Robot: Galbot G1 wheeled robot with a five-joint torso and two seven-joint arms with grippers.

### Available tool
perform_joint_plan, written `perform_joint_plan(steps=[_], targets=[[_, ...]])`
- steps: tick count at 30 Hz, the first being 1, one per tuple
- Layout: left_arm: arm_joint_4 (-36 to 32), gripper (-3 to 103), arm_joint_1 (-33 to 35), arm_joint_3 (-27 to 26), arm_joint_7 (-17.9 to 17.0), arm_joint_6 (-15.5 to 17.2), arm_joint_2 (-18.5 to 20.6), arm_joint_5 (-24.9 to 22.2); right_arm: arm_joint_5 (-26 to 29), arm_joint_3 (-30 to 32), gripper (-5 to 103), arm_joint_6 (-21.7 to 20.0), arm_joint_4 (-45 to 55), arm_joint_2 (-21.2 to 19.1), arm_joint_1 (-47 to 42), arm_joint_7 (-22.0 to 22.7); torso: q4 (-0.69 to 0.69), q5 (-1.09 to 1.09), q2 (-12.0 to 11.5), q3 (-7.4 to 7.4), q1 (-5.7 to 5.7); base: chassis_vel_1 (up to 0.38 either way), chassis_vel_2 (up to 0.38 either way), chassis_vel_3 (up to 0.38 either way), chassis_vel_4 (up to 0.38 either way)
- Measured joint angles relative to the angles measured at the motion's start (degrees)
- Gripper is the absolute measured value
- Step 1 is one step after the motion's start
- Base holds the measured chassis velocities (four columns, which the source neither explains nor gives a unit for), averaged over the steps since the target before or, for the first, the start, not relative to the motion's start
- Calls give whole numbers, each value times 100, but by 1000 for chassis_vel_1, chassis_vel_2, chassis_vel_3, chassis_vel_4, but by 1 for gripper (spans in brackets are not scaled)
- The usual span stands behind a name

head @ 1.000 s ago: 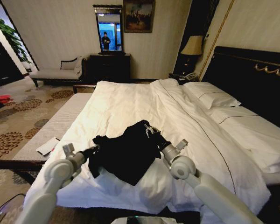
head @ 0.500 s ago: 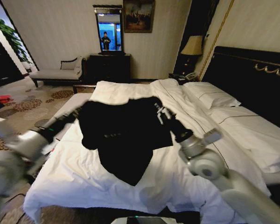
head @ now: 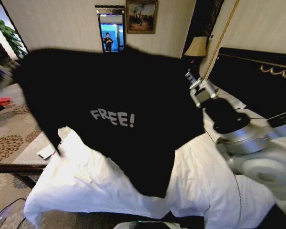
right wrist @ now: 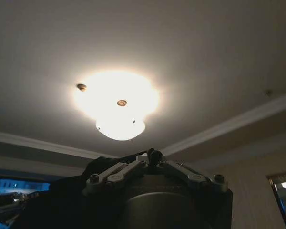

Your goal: Fold the clothes on the bed.

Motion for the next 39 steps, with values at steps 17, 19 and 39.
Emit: perform_joint_plan(steps=[17,19,39], targets=[[42,1,89,2426,-192,637,-71,1676,-203,-1020,2,-690,-53,237,21,892,-1,1,-1,2,1,0,0,0,0],[46,1,0,3210,-119,718,15,2374,-468,-1698,2,-865,-330,456,95,988,0,-3,-1,2,1,0,0,0,0],[3776,1,-3341,8625,241,634,-879,5868,-1969,-5364,2,-569,-4762,2889,2531,931,-3,-1,-2,3,3,0,0,0,0]])
